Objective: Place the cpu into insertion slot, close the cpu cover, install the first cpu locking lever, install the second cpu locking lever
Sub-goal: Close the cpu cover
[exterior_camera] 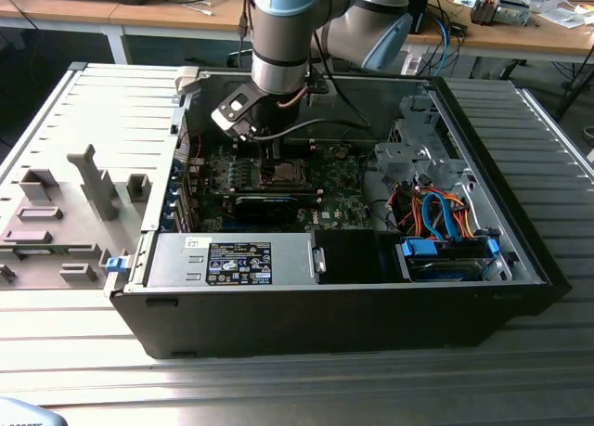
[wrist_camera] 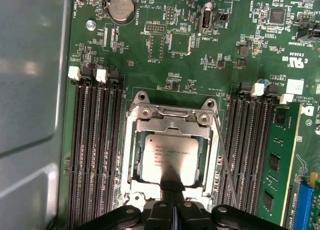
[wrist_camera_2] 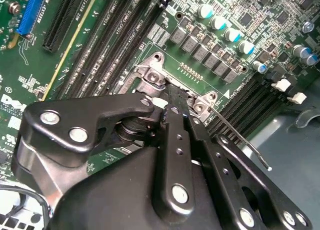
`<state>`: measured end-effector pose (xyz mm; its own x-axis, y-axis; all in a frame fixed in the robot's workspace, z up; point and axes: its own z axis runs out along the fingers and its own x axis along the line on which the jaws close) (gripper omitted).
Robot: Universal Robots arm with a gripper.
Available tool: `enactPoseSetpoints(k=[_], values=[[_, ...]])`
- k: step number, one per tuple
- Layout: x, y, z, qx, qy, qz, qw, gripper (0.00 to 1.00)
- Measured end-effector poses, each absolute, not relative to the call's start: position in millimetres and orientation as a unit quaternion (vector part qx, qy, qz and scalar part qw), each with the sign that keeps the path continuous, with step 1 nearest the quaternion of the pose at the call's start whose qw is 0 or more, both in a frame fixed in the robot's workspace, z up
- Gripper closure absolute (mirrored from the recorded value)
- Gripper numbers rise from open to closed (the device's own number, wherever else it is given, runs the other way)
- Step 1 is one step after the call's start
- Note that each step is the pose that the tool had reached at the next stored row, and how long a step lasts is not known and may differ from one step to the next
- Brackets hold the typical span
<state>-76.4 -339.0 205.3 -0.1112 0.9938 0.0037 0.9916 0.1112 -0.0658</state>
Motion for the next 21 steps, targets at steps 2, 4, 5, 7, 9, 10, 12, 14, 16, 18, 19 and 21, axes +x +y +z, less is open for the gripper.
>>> enactPoseSetpoints(k=[2, 4, 5, 7, 9, 10, 12, 14, 16, 18, 19, 21], values=[[-75, -339, 207, -0.666, -0.745, 0.023, 0.023, 0.89], [-71, -339, 210, -0.666, -0.745, 0.024, 0.024, 0.89], [-69, -339, 210, -0.666, -0.745, 0.025, 0.024, 0.89], [-64, -339, 210, -0.666, -0.745, 0.026, 0.026, 0.89], [-57, -339, 210, -0.666, -0.745, 0.028, 0.028, 0.89], [-52, -339, 210, -0.666, -0.745, 0.030, 0.030, 0.89], [-42, -339, 210, -0.666, -0.745, 0.033, 0.033, 0.89], [-37, -339, 210, -0.666, -0.745, 0.034, 0.035, 0.89], [-35, -339, 213, -0.666, -0.745, 0.034, 0.035, 0.89], [-34, -339, 222, -0.666, -0.744, 0.034, 0.035, 0.89], [-34, -339, 226, -0.666, -0.744, 0.034, 0.035, 0.89], [-34, -339, 231, -0.666, -0.745, 0.034, 0.035, 0.89]])
